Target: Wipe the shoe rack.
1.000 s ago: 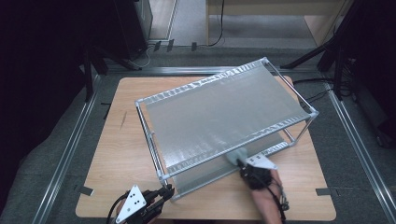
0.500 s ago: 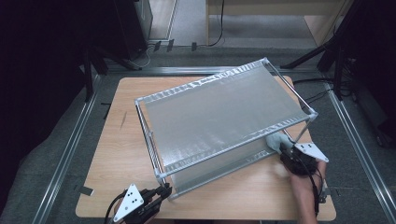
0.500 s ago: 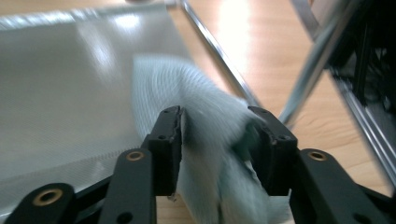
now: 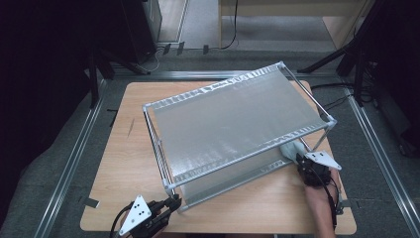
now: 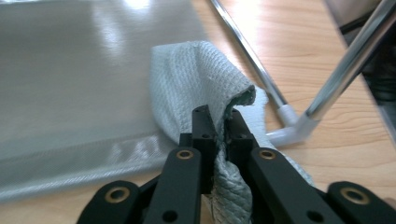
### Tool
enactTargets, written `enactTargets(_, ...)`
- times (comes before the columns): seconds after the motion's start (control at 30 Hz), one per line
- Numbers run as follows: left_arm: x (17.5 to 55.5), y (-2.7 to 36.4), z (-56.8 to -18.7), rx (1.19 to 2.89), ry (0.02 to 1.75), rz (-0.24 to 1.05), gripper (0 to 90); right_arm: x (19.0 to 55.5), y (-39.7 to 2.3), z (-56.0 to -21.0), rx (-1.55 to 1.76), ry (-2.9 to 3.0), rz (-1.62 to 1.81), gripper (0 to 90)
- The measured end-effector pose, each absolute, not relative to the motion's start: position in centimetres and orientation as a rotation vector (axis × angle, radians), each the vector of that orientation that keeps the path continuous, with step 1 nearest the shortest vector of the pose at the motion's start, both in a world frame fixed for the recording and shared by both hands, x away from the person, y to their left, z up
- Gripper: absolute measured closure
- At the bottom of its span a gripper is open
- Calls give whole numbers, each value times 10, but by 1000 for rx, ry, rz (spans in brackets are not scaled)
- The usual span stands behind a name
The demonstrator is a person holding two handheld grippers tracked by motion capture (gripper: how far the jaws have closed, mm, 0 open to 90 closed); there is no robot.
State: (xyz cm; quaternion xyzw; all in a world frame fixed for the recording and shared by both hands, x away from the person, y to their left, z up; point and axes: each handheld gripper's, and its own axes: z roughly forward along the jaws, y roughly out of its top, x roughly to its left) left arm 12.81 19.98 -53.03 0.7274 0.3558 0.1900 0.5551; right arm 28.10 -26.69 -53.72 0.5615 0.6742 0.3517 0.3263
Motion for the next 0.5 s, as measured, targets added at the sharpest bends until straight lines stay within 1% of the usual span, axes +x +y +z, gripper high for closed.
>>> enactTargets(0.13,127,199,-530,1722,840,444,804,284,-271,-537,1547,1645,895,872)
enactTargets(0.27,128,198,-530,1723,837,441,804,284,-264,-543,1539,1697,926,870)
enactTargets(0.37,128,198,-530,1723,838,442,804,282,-246,-545,1509,1787,981,862)
enactTargets(0.5,128,198,-530,1722,843,440,804,272,-210,-549,1445,1901,993,847)
